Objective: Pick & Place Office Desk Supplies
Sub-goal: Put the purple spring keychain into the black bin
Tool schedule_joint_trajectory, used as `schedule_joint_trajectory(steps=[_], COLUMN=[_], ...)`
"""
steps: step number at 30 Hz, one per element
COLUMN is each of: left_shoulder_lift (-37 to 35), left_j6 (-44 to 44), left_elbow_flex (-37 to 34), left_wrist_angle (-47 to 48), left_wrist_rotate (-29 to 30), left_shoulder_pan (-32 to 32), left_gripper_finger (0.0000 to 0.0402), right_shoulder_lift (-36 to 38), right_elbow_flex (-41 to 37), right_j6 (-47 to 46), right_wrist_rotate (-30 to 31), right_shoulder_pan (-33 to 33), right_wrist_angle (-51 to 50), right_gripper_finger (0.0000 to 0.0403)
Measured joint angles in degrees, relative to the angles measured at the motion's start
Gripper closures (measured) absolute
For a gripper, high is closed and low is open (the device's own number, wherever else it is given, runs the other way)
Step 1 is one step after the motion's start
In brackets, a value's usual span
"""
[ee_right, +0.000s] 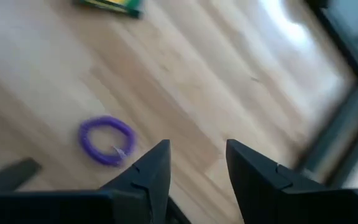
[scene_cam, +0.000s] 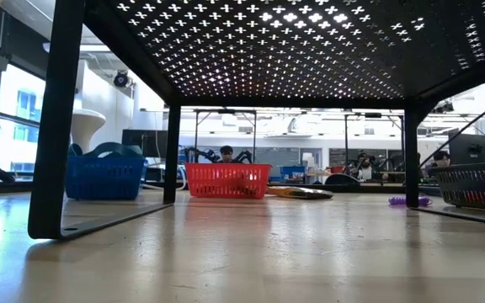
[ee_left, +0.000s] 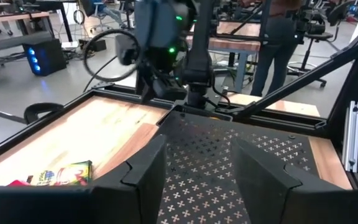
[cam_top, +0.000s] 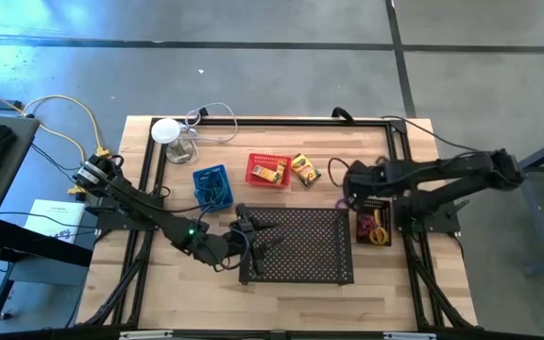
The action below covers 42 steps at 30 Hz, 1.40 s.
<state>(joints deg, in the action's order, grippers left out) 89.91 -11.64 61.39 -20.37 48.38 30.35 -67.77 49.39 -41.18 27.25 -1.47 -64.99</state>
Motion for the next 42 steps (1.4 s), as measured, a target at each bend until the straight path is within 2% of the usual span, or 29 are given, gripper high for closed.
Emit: schedule_joint_trajectory(steps=[4,10,18,24,35,42], left_shoulder_lift=[0.0,0.0,0.0,0.0,0.0,0.0], left_j6=[0.0,-2.0,-1.9,-1.9,-2.1,-2.1], left_elbow_flex=[0.0,0.0,0.0,0.0,0.0,0.0], left_wrist_angle=[1.1,2.9,3.0,3.0,3.1,3.3], left_wrist_rotate=[0.0,2.3,2.8,2.8,2.9,2.9], left_shoulder_pan=[0.5,1.1,1.0,1.1,1.1,1.1], left_gripper_finger=[0.023,0.023,0.023,0.023,0.023,0.023], right_shoulder_lift=[0.0,-0.1,-0.2,-0.2,-0.2,-3.0], right_elbow_flex=[-3.0,-8.7,-15.4,-19.0,-23.5,-24.6], right_j6=[7.9,11.9,14.7,17.3,20.0,22.0], right_wrist_rotate=[-6.9,-13.7,-16.0,-22.3,-23.3,-24.0], right_shoulder_pan=[5.8,11.6,13.5,14.2,14.3,14.2], right_wrist_angle=[9.5,18.2,26.1,32.6,38.9,42.4], right_gripper_finger=[0.026,0.026,0.026,0.026,0.026,0.026])
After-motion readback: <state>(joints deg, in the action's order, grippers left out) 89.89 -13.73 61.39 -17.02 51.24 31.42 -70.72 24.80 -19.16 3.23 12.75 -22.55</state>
